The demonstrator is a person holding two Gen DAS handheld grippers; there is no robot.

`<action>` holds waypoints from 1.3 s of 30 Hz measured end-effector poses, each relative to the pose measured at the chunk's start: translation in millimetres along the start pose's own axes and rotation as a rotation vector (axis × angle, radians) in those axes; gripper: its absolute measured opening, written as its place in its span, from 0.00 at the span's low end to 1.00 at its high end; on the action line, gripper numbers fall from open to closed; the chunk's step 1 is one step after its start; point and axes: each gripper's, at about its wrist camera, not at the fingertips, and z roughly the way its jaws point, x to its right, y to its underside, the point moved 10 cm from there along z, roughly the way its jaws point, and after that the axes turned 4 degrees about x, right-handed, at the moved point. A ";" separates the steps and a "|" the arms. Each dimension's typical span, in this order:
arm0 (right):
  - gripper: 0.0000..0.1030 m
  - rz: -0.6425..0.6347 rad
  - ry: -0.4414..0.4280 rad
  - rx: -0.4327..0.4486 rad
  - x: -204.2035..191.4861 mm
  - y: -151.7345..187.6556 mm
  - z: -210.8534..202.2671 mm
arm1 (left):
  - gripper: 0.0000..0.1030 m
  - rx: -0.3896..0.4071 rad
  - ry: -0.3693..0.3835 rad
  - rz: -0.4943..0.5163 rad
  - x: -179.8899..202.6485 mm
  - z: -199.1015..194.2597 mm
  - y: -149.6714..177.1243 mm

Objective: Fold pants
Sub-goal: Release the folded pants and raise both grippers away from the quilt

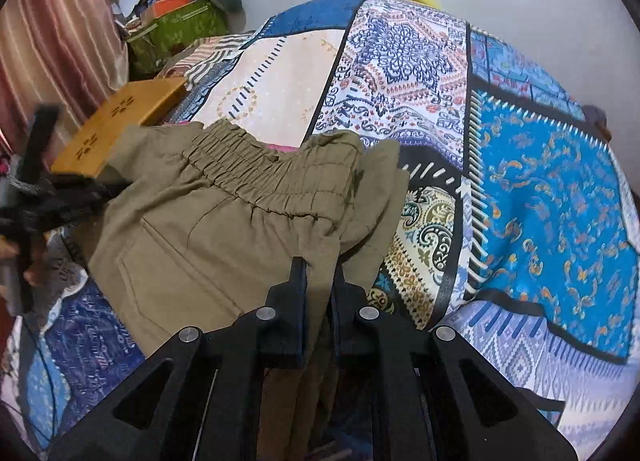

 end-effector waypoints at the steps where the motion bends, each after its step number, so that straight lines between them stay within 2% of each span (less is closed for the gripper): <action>1: 0.13 -0.011 0.004 -0.015 0.6 1.7 0.0 | 0.27 0.003 0.005 -0.018 -4.7 -1.8 0.8; 3: 0.14 -0.044 0.030 -0.052 2.9 7.5 1.3 | 0.27 -0.001 0.015 -0.054 -12.7 -9.3 3.5; 5: 0.22 -0.061 0.051 -0.070 5.5 12.7 -3.5 | 0.27 0.007 -0.015 -0.033 -17.0 -19.0 4.7; 8: 0.29 -0.055 0.077 -0.055 12.1 15.1 -17.7 | 0.27 0.006 -0.079 0.021 -21.0 -34.5 10.9; 12: 0.32 -0.085 0.143 -0.025 13.8 14.4 -49.6 | 0.27 0.034 -0.069 0.040 -14.7 -73.8 9.2; 18: 0.32 -0.110 0.113 0.101 -9.2 -0.8 -122.6 | 0.27 0.213 -0.019 0.053 13.0 -177.2 -1.1; 25: 0.32 -0.089 0.062 0.341 -54.9 -22.3 -244.5 | 0.27 0.472 0.068 0.077 59.5 -333.5 2.6; 31: 0.32 -0.096 0.017 0.552 -96.5 -18.6 -348.0 | 0.27 0.685 0.108 0.090 86.8 -464.3 32.9; 36: 0.32 -0.102 -0.024 0.676 -125.4 2.1 -406.3 | 0.28 0.816 0.098 0.104 97.2 -532.4 68.1; 39: 0.32 -0.120 -0.021 0.742 -142.5 17.5 -430.6 | 0.30 0.868 0.112 0.091 99.5 -558.3 90.1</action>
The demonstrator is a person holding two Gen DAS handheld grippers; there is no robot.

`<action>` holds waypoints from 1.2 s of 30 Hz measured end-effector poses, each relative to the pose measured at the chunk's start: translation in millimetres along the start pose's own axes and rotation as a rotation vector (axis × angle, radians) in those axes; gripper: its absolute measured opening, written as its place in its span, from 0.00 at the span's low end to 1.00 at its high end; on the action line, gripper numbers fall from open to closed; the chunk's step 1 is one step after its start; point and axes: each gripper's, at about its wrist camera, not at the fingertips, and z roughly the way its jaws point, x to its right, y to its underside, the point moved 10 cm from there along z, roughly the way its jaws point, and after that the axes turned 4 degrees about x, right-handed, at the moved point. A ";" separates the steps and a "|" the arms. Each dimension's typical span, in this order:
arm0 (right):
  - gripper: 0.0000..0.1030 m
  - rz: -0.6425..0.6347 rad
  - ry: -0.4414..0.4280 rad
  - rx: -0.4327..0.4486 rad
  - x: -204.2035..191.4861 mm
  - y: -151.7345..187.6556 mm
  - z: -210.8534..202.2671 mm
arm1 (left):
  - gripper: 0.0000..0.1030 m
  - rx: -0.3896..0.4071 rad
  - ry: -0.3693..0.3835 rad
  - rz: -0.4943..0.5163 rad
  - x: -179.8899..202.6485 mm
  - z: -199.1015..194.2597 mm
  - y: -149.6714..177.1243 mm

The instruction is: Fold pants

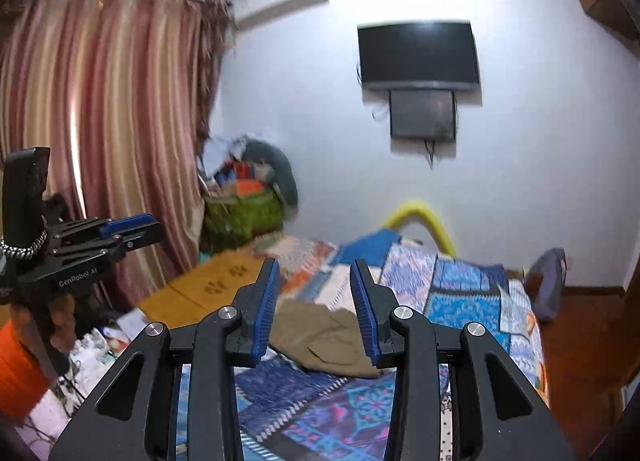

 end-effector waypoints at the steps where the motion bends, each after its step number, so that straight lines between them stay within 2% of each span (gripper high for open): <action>1: 0.32 -0.009 0.002 0.019 -5.8 -1.4 -6.4 | 0.32 0.016 0.007 -0.006 2.2 -9.4 -0.6; 6: 0.32 -0.032 0.004 0.097 -31.7 -4.9 -35.3 | 0.41 0.097 0.003 0.004 13.9 -54.3 -1.2; 9: 0.34 -0.007 -0.014 0.124 -39.6 -3.6 -42.3 | 0.53 0.123 0.013 -0.003 17.5 -68.0 1.0; 10: 0.41 -0.005 -0.010 0.130 -41.8 -2.7 -43.0 | 0.60 0.127 0.015 -0.005 18.6 -72.1 1.2; 11: 0.50 -0.004 -0.001 0.136 -39.7 -1.8 -41.6 | 0.63 0.134 0.010 -0.002 19.9 -75.8 1.4; 15: 0.66 0.010 0.016 0.160 -44.3 -2.1 -46.0 | 0.84 0.149 0.003 -0.011 19.1 -84.9 4.0; 17: 0.79 0.008 0.034 0.168 -45.4 -2.6 -49.3 | 0.91 0.151 -0.003 -0.015 17.9 -86.6 6.2; 19: 0.82 -0.007 0.056 0.179 -45.4 -3.7 -50.2 | 0.95 0.155 -0.008 -0.007 19.5 -89.4 9.2; 21: 0.84 -0.009 0.065 0.182 -47.0 -3.1 -51.8 | 0.97 0.155 -0.012 -0.010 18.4 -89.4 11.5; 23: 0.92 0.005 0.070 0.187 -46.9 -0.8 -56.6 | 0.99 0.152 -0.017 -0.018 17.5 -89.4 13.9; 26: 0.97 0.012 0.087 0.190 -42.8 1.4 -56.2 | 0.99 0.143 -0.021 -0.032 17.0 -87.5 18.4; 36: 0.98 0.022 0.102 0.182 -38.1 10.7 -63.0 | 1.00 0.126 -0.026 -0.059 15.6 -82.2 24.2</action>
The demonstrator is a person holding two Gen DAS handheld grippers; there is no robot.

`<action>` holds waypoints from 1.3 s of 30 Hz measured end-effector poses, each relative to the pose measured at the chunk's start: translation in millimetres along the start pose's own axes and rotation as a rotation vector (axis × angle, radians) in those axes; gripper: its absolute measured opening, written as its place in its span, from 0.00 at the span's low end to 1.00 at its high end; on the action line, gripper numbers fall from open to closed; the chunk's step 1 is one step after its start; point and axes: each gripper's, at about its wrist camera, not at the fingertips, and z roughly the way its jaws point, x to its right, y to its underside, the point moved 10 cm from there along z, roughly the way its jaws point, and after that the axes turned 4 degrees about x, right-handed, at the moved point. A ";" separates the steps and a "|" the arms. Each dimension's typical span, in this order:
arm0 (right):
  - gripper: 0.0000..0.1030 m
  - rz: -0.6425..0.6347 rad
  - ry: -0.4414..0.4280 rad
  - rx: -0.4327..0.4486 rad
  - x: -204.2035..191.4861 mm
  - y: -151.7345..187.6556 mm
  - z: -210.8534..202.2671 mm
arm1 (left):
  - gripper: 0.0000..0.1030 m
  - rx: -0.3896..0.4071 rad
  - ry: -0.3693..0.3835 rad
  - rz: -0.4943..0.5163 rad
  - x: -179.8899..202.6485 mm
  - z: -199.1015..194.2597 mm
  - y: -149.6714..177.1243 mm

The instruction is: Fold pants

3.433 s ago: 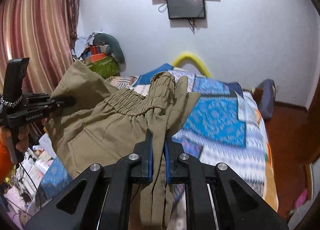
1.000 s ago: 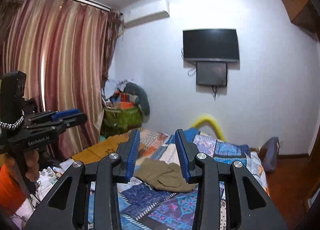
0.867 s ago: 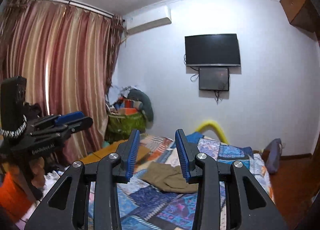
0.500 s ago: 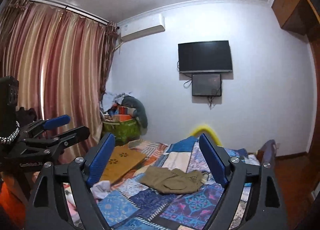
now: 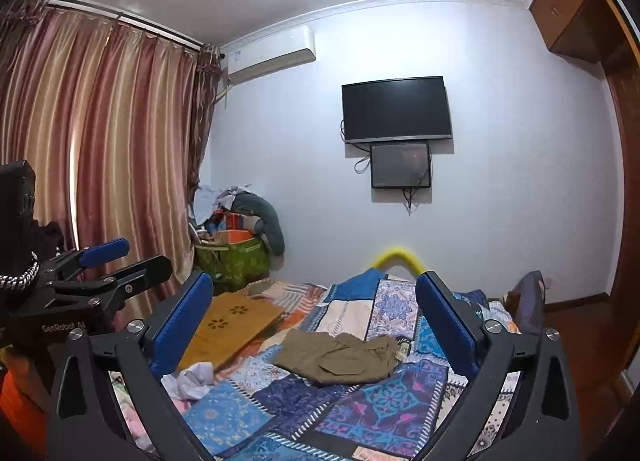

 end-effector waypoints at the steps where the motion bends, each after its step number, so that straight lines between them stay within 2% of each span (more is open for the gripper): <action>1: 0.98 0.001 -0.001 0.000 0.3 -1.0 -0.4 | 1.00 0.000 0.000 0.000 0.4 0.0 0.3; 39: 0.99 0.004 0.020 -0.043 6.7 4.7 -4.3 | 1.00 -0.026 0.008 0.015 5.8 6.4 10.4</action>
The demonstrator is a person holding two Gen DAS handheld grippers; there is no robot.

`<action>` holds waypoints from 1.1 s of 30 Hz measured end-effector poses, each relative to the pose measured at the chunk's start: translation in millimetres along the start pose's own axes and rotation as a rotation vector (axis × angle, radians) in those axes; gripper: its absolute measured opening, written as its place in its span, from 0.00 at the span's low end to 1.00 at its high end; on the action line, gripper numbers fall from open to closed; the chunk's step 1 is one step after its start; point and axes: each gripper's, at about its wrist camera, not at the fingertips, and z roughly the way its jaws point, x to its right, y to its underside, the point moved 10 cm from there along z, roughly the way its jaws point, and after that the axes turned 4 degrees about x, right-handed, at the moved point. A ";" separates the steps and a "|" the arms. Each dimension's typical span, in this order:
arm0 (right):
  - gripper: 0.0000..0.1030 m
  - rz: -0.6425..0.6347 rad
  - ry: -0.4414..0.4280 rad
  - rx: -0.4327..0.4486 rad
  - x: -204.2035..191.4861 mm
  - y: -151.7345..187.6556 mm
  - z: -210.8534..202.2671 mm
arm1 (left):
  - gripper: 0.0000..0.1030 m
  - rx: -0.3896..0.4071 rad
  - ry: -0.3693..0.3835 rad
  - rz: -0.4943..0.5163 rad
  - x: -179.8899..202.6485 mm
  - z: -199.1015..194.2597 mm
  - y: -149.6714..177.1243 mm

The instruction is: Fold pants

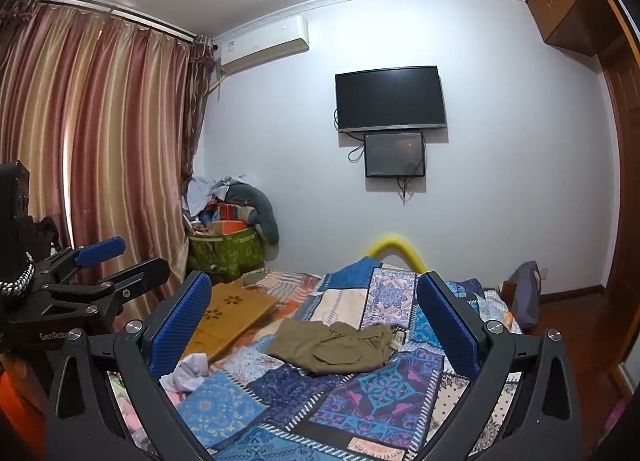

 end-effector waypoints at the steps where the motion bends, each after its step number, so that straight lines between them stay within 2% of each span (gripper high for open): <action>1: 0.99 0.000 0.001 0.001 0.1 0.0 -0.1 | 1.00 0.000 0.001 0.001 -0.2 0.1 0.2; 20: 0.99 0.010 0.010 0.001 2.8 1.7 -3.0 | 1.00 -0.009 0.017 -0.007 -1.6 1.2 1.3; 33: 0.99 0.012 0.014 0.004 2.9 0.4 -3.7 | 1.00 -0.031 0.068 -0.011 4.8 4.1 2.8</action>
